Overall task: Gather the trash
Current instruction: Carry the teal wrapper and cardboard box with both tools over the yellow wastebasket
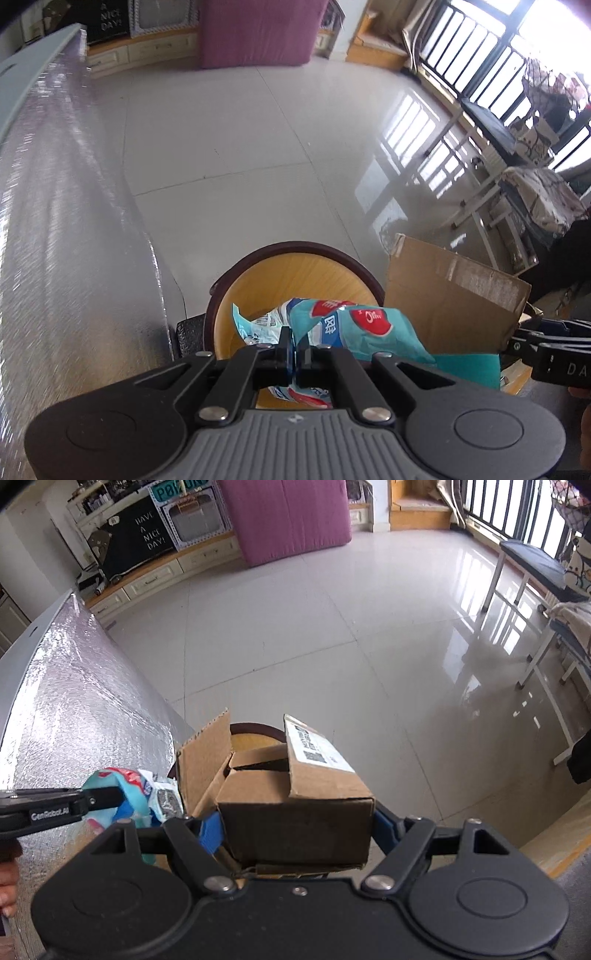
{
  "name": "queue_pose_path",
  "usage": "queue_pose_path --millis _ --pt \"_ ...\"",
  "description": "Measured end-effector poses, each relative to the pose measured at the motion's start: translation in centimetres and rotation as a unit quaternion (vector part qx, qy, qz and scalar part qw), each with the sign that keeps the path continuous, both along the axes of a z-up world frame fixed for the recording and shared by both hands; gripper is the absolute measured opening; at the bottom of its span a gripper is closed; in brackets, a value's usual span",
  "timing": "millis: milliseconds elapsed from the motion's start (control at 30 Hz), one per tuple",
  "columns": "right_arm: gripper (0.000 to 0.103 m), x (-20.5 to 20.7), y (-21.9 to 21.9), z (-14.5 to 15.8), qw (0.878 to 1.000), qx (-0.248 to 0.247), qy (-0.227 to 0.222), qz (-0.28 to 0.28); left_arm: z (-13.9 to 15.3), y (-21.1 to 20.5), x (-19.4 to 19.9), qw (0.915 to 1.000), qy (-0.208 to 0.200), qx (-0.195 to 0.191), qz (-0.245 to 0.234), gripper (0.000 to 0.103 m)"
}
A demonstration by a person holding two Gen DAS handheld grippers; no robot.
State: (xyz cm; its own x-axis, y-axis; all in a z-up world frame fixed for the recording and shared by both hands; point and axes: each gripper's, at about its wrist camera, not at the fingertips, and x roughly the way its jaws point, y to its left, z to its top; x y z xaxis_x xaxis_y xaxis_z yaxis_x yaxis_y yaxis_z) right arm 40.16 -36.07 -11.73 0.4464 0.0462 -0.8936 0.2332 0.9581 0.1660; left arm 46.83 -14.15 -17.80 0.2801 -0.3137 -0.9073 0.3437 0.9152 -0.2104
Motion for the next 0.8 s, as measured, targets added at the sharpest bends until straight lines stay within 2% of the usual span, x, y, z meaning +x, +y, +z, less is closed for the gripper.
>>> queue_pose_path --millis 467,800 --pt "0.079 3.6 -1.0 -3.7 0.998 0.036 0.054 -0.010 -7.0 -3.2 4.3 0.9944 0.059 0.053 -0.070 0.000" --pt "0.079 7.0 0.1 -9.0 0.986 0.112 0.119 -0.046 -11.2 -3.3 3.8 0.9864 0.097 0.093 -0.095 0.000"
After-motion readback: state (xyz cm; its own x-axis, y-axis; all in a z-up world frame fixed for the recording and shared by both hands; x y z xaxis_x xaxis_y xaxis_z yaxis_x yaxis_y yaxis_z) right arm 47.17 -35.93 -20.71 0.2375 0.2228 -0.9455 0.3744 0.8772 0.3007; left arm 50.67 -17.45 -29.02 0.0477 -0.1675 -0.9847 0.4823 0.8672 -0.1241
